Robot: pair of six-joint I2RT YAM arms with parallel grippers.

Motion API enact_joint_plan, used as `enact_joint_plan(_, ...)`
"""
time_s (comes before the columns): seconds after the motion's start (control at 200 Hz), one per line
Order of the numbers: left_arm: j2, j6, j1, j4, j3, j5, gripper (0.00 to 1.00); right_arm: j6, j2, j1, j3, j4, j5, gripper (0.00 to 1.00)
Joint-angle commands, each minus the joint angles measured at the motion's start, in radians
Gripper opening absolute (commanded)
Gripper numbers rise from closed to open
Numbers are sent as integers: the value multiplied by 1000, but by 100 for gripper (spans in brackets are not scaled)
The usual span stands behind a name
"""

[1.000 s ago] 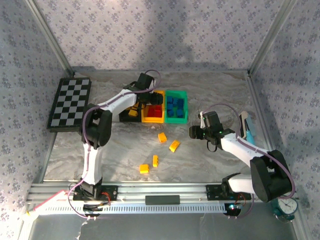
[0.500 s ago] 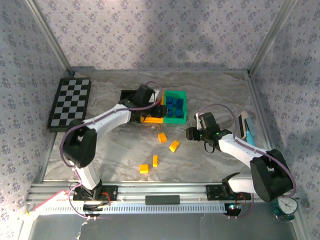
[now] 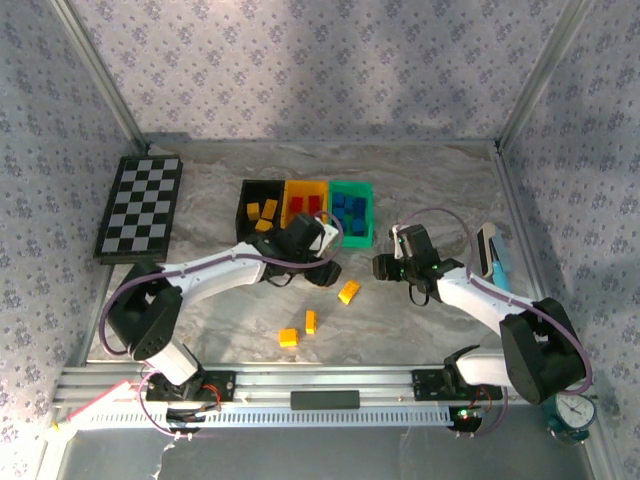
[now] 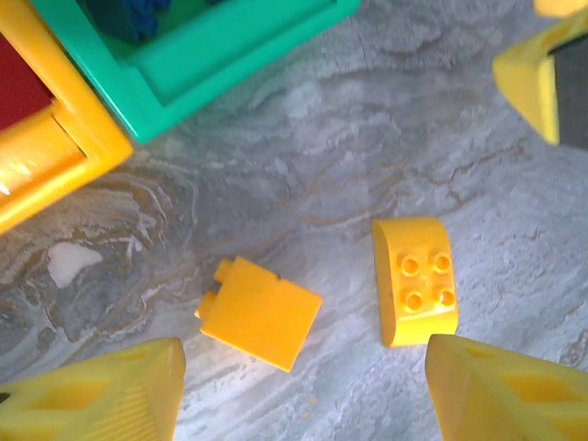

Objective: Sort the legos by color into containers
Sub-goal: Pick up the lego from the center of the table.

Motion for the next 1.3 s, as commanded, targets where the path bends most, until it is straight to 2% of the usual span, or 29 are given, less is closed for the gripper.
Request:
enact_joint_plan(0.0, -40, 33, -6, -14, -23, 26, 70, -4, 14, -1, 17, -14, 24, 64)
enact_joint_plan(0.28, 34, 45, -22, -23, -11, 40, 70, -5, 21, -3, 21, -15, 25, 64)
enact_joint_plan(0.335, 55, 43, -21, -36, 4, 30, 78, -5, 17, -4, 19, -17, 27, 64)
enact_joint_plan(0.38, 71, 44, -20, -43, 14, 26, 79, -4, 15, -7, 17, -17, 26, 64)
enact_joint_plan(0.91, 193, 42, -29, -42, 75, 58, 79, -1, 10, -11, 15, -13, 16, 64)
enact_joint_plan(1.294, 220, 12, -30, -52, 93, -81, 77, -1, 12, -11, 14, -12, 14, 64)
